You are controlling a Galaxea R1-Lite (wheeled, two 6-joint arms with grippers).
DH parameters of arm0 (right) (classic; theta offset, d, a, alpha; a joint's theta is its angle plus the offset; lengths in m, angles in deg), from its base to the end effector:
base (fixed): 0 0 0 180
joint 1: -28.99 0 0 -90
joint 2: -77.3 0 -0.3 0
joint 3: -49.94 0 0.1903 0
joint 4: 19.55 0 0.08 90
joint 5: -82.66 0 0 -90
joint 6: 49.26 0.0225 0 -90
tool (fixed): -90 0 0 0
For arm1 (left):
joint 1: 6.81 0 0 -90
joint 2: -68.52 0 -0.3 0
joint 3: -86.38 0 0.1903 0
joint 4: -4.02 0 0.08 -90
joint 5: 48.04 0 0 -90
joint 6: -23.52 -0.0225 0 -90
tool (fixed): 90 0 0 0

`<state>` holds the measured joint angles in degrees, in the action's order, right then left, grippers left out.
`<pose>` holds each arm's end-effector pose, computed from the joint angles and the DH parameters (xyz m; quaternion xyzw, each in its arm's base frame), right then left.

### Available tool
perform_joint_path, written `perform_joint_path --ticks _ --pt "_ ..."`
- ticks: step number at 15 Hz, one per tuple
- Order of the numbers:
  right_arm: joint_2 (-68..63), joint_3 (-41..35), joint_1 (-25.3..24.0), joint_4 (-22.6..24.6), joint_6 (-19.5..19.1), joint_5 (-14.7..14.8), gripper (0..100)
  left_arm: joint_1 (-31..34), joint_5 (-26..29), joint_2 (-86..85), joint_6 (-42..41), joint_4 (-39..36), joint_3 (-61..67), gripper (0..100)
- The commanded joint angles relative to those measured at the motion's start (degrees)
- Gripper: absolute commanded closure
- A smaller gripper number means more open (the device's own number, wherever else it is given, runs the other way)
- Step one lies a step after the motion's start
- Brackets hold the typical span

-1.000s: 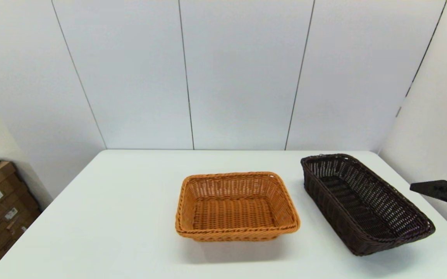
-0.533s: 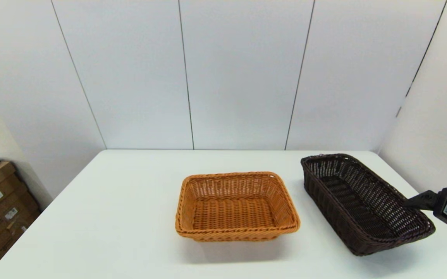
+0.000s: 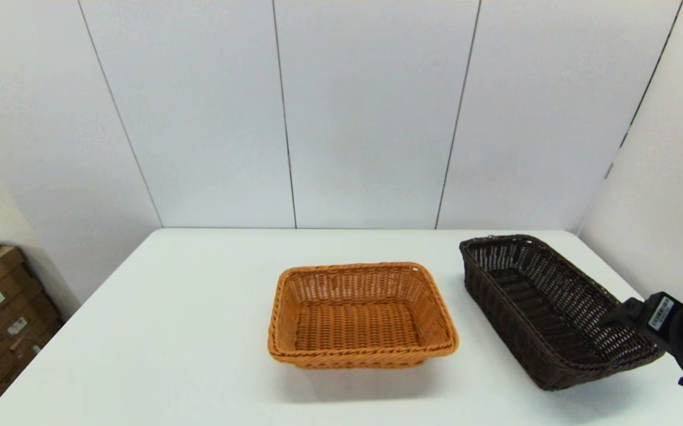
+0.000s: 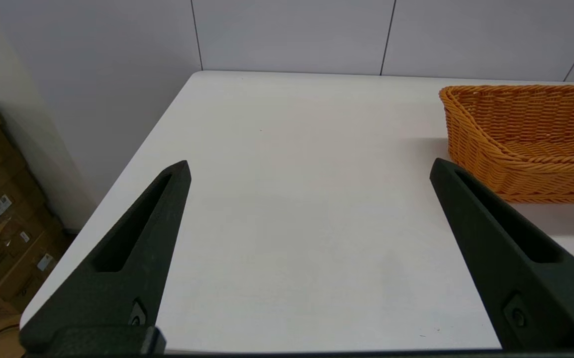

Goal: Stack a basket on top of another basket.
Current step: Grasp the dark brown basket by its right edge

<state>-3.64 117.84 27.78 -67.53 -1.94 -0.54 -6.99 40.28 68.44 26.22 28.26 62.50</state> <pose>0.1878 0.0013 0.1638 0.3129 0.4470 -0.2417 0.8024 -0.0236 0.0007 0.0764 -0.0235 0.0021 0.0131 0.9996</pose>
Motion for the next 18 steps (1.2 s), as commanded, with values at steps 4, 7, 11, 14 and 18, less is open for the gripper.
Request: perform_joint_path --ticks 4,7,11,14,18 --pt "-12.31 3.37 -0.11 -0.17 6.20 -0.39 0 0.01 -0.08 -0.01 0.03 0.00 0.07 0" --pt "-14.15 3.98 -0.11 -0.17 8.40 -0.56 0 0.01 -0.08 -0.01 0.03 0.00 0.07 0" --pt "-18.46 4.42 -0.02 -0.08 11.21 -0.56 0 0.01 -0.08 -0.01 0.03 0.00 -0.02 0" --pt "-19.87 4.95 0.94 -0.17 11.39 -0.65 0 0.01 -0.08 -0.01 0.03 0.00 0.07 0" --pt "-22.24 5.04 1.47 -0.08 11.47 -1.88 0 0.01 -0.08 -0.01 0.03 0.00 0.07 0"
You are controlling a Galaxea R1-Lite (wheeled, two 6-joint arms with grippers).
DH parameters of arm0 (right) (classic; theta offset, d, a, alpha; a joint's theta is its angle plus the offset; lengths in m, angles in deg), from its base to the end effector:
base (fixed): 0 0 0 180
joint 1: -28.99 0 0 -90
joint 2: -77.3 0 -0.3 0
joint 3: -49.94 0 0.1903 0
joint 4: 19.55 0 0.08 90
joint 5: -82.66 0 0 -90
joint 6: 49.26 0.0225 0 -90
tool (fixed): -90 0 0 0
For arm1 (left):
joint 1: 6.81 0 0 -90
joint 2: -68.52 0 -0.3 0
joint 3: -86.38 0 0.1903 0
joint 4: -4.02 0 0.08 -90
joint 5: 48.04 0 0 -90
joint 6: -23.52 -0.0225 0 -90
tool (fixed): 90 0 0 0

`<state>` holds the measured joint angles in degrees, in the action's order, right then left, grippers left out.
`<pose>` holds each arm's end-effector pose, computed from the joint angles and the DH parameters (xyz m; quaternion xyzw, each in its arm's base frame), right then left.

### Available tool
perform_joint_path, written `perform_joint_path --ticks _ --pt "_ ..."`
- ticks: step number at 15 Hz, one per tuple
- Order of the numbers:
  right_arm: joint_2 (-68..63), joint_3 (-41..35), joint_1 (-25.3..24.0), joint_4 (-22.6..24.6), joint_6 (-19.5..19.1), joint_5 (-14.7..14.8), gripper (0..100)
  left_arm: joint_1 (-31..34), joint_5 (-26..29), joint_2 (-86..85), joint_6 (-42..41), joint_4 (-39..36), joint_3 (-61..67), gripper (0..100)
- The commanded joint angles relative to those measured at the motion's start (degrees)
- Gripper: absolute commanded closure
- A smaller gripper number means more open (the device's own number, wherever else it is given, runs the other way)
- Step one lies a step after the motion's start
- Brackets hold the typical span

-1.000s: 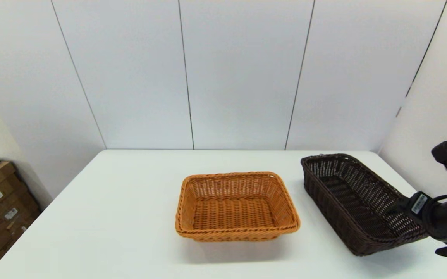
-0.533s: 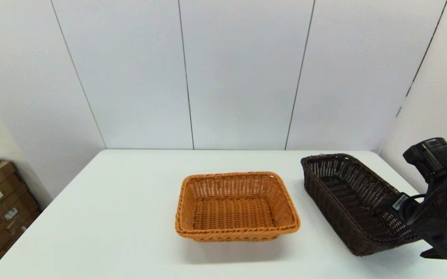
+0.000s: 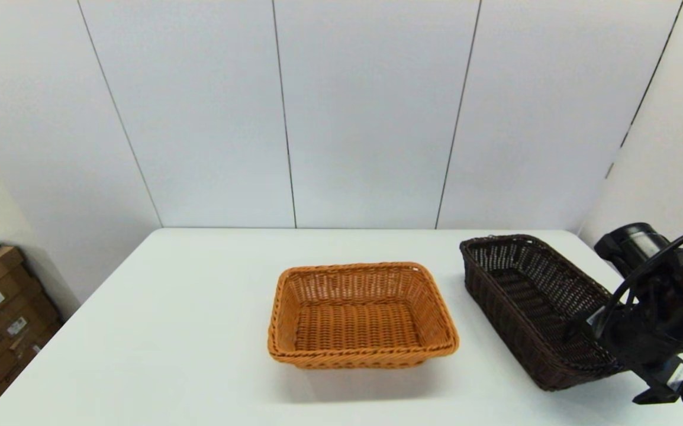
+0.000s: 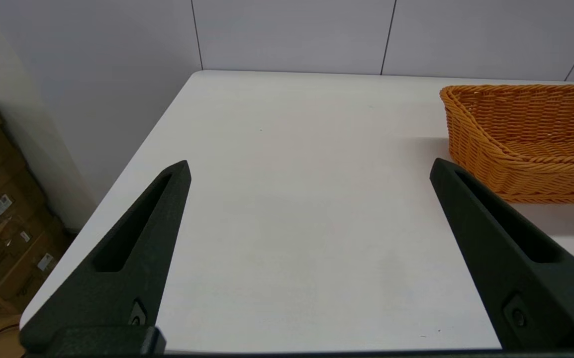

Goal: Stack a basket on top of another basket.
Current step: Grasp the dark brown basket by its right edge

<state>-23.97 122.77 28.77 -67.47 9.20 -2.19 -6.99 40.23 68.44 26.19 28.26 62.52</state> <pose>0.2501 -0.0011 0.1041 0.3582 0.5223 -0.3310 0.6995 -0.0236 0.0008 0.0763 -0.0233 0.0023 0.0136 0.9996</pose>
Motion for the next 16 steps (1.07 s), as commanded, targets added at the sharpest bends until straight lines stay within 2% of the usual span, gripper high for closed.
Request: perform_joint_path --ticks 1,5,16 --pt "-2.18 0.01 0.57 -0.15 0.33 -0.31 0 0.01 -0.03 -0.01 0.05 0.00 -0.04 0" --pt "-4.29 0.01 1.54 0.12 0.24 -1.80 0 0.01 -0.03 -0.01 0.05 0.00 -0.04 0" --pt "-6.05 0.89 1.71 0.56 0.24 -2.24 0 0.01 -0.03 -0.01 0.05 0.00 -0.04 0"
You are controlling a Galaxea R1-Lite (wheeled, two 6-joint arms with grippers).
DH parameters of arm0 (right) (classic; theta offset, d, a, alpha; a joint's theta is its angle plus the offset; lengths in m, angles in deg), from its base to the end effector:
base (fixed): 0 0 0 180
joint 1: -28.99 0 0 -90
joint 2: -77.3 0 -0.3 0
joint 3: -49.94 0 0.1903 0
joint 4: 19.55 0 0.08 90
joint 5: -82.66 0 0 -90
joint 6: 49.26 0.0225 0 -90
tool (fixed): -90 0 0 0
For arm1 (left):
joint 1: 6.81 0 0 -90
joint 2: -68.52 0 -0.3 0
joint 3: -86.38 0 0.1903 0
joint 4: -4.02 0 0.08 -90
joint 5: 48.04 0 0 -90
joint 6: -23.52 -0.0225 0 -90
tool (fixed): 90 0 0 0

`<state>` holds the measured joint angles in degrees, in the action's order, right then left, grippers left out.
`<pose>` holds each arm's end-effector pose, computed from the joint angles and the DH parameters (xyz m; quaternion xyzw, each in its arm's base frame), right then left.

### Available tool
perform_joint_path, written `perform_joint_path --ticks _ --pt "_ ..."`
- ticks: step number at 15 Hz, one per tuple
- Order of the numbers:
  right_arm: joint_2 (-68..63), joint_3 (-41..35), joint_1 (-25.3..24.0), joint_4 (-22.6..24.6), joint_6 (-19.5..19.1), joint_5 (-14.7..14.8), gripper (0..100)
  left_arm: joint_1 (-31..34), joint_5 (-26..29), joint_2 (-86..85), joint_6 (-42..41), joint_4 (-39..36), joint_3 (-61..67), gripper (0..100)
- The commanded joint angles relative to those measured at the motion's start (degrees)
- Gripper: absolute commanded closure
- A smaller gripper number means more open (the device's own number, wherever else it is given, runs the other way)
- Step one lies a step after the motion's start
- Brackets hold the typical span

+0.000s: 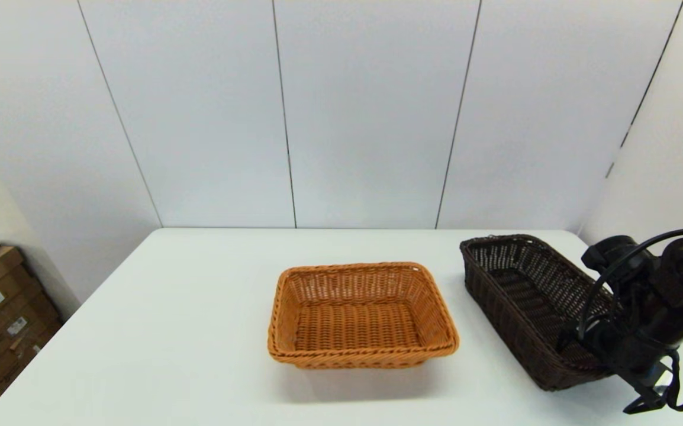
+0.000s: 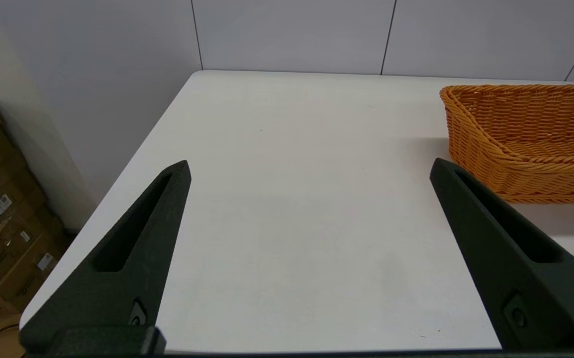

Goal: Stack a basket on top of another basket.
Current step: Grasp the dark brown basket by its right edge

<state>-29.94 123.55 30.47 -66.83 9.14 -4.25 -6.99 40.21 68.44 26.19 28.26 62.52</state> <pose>0.2634 -0.0080 0.0799 0.3630 0.5515 -0.3430 0.6681 -0.0236 0.0008 0.0763 -0.0233 0.0023 0.0138 0.9996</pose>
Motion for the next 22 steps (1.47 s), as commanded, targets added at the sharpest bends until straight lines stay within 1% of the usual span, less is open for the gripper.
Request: perform_joint_path --ticks 1,7,8,17,22 --pt "-0.25 0.11 0.01 -0.08 0.31 -0.18 0 0.01 0.00 -0.01 0.05 0.00 -0.04 0" --pt "-1.22 0.11 0.01 -0.08 0.31 -0.18 0 0.01 0.00 -0.01 0.05 0.00 -0.04 0" --pt "-1.13 0.11 0.01 -0.08 0.31 -0.27 100 0.01 0.00 -0.01 0.05 0.00 0.05 0" --pt "-1.74 0.64 0.62 -0.08 0.31 -0.54 100 0.01 0.00 -0.01 0.05 0.00 0.05 0" --pt "-1.30 1.08 1.94 -0.08 0.39 -1.41 100 0.01 0.09 -0.01 0.05 0.00 -0.04 0"
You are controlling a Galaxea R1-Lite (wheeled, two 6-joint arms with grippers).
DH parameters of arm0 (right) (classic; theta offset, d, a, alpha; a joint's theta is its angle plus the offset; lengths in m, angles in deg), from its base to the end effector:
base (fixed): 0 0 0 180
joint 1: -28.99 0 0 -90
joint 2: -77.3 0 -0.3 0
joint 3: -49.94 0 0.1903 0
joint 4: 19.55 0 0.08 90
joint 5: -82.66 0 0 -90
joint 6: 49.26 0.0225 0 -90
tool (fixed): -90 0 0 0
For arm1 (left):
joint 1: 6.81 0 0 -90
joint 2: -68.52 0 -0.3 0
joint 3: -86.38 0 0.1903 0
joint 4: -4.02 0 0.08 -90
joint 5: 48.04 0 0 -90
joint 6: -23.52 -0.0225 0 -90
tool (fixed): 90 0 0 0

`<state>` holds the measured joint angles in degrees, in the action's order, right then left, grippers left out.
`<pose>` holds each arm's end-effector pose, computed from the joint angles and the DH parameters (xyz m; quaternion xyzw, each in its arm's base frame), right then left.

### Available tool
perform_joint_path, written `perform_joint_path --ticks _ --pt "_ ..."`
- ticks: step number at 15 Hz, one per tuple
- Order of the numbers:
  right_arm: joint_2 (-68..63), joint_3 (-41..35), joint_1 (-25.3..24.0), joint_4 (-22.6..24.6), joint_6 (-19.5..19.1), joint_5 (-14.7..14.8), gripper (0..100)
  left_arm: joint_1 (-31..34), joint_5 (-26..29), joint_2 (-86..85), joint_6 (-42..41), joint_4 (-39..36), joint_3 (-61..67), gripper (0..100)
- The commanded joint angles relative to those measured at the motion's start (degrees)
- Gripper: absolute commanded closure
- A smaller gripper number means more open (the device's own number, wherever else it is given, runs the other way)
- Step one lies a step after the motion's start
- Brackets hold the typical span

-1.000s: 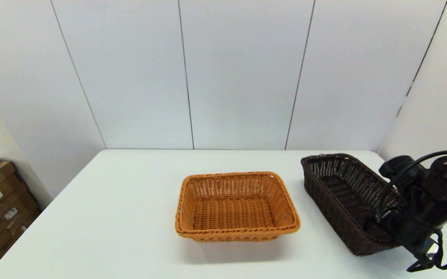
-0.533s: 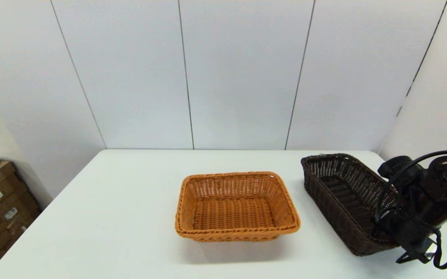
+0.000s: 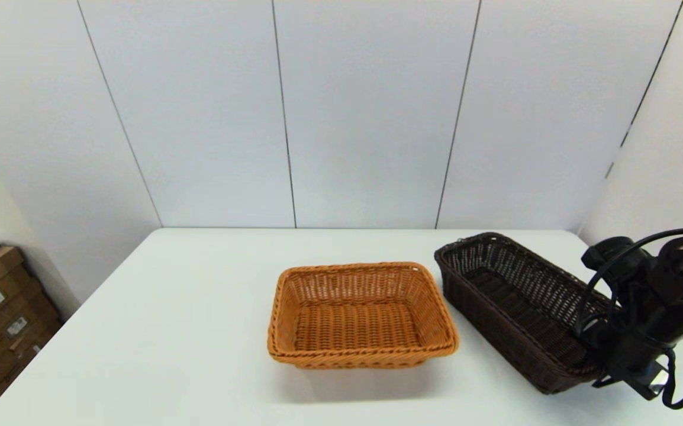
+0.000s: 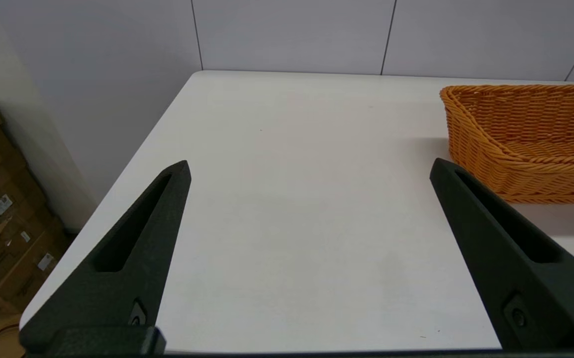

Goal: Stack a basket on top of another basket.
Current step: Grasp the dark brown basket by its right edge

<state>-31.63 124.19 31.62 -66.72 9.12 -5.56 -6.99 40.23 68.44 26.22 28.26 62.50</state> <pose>0.2680 -0.0130 0.0740 0.3725 0.5577 -0.3449 0.6568 -0.0236 0.0008 0.0764 -0.0235 0.0021 0.0136 0.9996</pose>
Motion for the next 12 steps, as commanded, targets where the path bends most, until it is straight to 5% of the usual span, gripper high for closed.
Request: perform_joint_path --ticks 1,12 --pt "0.57 1.24 1.50 -0.36 0.42 -0.46 100 0.01 -0.03 -0.01 0.03 0.00 -0.02 0" --pt "12.34 9.23 4.84 -4.58 1.21 -7.84 100 0.01 -0.03 -0.01 0.03 0.00 -0.02 0"
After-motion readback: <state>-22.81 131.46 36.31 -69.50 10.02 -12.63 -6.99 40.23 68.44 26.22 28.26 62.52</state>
